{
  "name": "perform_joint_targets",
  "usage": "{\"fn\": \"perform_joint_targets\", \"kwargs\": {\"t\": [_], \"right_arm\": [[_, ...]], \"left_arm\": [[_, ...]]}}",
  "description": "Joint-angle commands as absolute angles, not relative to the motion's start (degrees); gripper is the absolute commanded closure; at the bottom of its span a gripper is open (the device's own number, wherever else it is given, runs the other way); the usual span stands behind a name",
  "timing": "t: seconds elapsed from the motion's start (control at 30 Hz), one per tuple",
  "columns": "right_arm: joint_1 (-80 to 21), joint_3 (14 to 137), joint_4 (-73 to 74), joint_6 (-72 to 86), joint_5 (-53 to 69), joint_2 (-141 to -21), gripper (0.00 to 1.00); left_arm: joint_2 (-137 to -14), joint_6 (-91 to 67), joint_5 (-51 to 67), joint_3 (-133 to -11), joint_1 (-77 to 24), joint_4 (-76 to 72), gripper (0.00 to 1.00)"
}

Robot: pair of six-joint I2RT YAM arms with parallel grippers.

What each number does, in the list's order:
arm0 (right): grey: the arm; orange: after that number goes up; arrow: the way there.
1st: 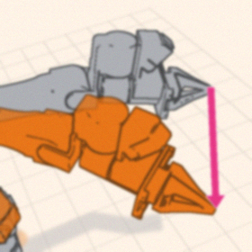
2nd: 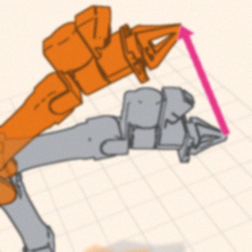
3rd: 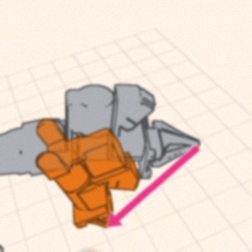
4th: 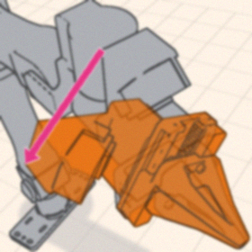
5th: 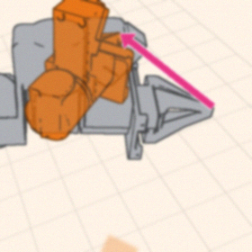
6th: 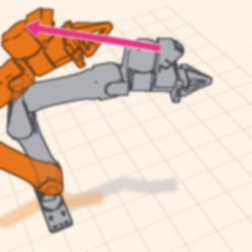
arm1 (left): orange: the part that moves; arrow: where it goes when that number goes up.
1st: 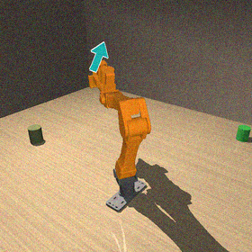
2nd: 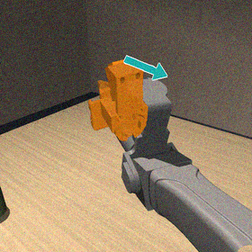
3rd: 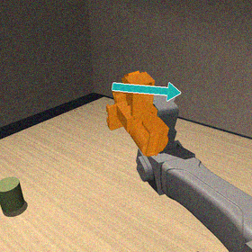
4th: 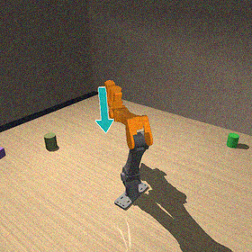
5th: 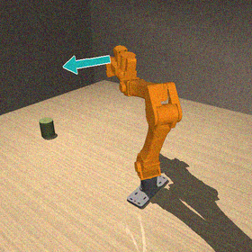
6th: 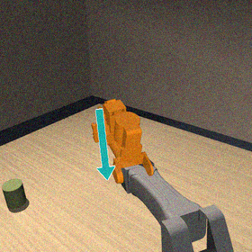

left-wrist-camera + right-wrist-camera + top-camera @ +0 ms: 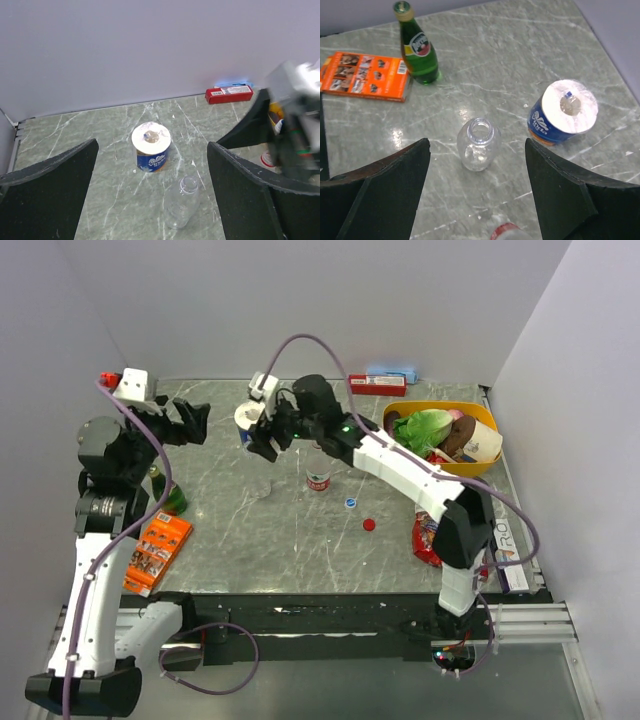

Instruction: Screw on the bottle caps

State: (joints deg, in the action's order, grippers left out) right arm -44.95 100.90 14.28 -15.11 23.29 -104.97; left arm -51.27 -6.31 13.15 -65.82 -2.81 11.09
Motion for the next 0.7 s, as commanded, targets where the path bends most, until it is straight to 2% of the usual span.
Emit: {"fn": "perform_joint_targets", "kwargs": {"t": [0.0, 0.43, 0.6, 0.67], "right_arm": [[-45.4, 104.8, 11.2, -12.5, 18.3, -108.4, 0.17], [-47.3, 105.2, 8.6, -12.0, 19.9, -115.3, 0.18], [-47.3, 106.3, 6.8, -12.8, 22.1, -117.4, 0.28], [-47.3, 106.4, 6.5, -12.9, 22.4, -117.9, 0.39]], "left_arm": [[-48.7, -8.3, 14.2, -65.2, -1.4, 11.3, 0.04], [-47.8, -9.6, 18.1, -62.9, 3.1, 12.0, 0.04], [-47.3, -9.0, 18.7, -62.3, 4.0, 12.9, 0.04], [-47.2, -8.7, 19.1, -62.3, 4.4, 13.4, 0.04]]}}
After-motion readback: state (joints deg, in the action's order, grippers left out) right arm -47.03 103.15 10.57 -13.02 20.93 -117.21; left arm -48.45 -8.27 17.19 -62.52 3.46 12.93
